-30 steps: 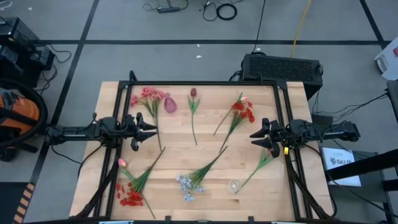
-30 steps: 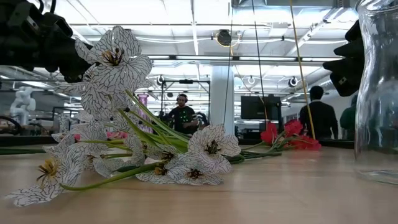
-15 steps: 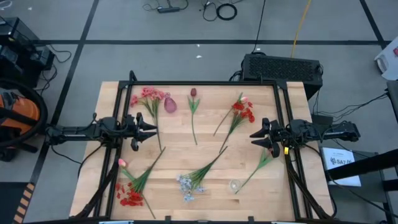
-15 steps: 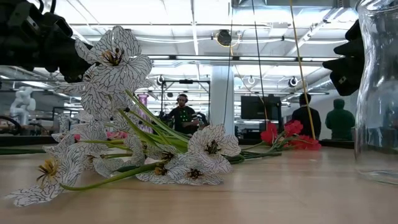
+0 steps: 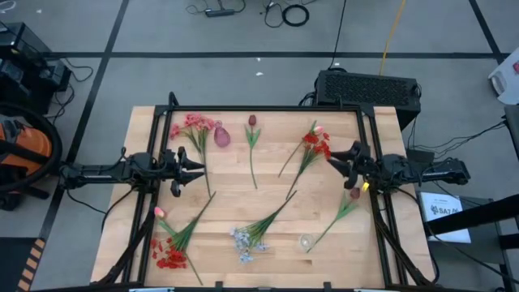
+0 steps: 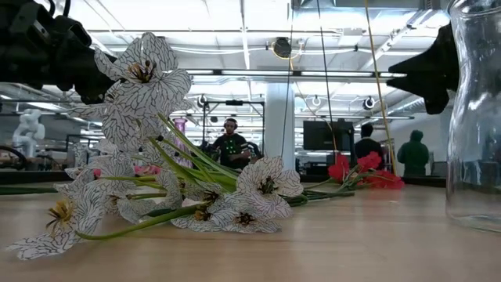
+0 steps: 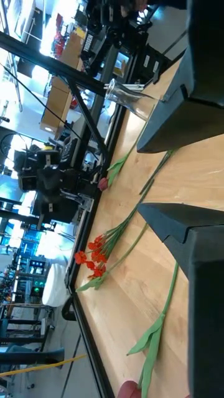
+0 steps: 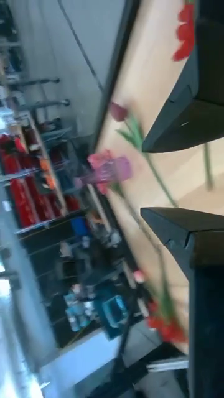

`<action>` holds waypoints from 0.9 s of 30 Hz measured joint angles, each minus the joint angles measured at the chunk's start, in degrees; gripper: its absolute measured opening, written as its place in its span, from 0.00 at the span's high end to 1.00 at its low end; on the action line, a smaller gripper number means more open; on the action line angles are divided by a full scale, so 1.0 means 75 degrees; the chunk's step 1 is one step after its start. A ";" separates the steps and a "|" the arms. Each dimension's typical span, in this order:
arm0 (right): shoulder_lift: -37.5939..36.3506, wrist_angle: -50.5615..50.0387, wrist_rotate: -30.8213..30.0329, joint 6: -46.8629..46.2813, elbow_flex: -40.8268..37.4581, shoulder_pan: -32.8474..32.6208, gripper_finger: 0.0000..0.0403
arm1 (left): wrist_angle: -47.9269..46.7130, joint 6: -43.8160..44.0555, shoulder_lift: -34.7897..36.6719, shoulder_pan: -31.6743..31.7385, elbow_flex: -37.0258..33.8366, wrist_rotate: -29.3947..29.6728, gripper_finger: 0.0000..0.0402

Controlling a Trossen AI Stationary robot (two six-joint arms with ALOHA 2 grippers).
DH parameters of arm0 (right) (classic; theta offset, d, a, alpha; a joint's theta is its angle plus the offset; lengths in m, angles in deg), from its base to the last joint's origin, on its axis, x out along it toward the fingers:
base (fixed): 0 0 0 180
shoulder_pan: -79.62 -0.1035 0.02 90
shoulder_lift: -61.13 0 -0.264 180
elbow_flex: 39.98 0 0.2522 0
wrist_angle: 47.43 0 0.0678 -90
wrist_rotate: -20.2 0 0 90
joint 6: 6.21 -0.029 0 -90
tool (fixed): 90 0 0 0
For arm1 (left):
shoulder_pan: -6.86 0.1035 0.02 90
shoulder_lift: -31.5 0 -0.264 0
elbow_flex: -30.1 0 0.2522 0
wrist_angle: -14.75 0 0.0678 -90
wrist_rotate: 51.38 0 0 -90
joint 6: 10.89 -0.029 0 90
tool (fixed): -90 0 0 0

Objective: Sort flowers into vase by color
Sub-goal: Put the right red flowers into the transparent vase

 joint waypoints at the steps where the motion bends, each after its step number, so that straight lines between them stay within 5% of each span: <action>1: 0.0046 0.0259 0.0015 0.0010 0.0000 -0.0003 0.64 | 0.0003 0.0000 0.0000 -0.0003 0.0000 0.0000 0.63; 6: 0.0834 0.1395 0.0198 0.0476 0.0183 -0.0062 0.64 | 0.0002 0.0000 0.0000 -0.0003 0.0001 0.0000 0.63; 14: 0.4167 0.0763 -0.1579 0.0394 0.2437 -0.0094 0.64 | 0.0002 0.0000 0.0000 -0.0003 0.0001 0.0000 0.63; 21: 0.7302 -0.1574 -0.2770 -0.1298 0.5280 -0.0052 0.64 | 0.0003 0.0000 0.0000 0.0000 0.0003 0.0000 0.63; 27: 0.9189 -0.5189 -0.2707 -0.5163 0.7382 0.0416 0.64 | 0.0003 0.0000 0.0002 -0.0003 0.0000 0.0000 0.63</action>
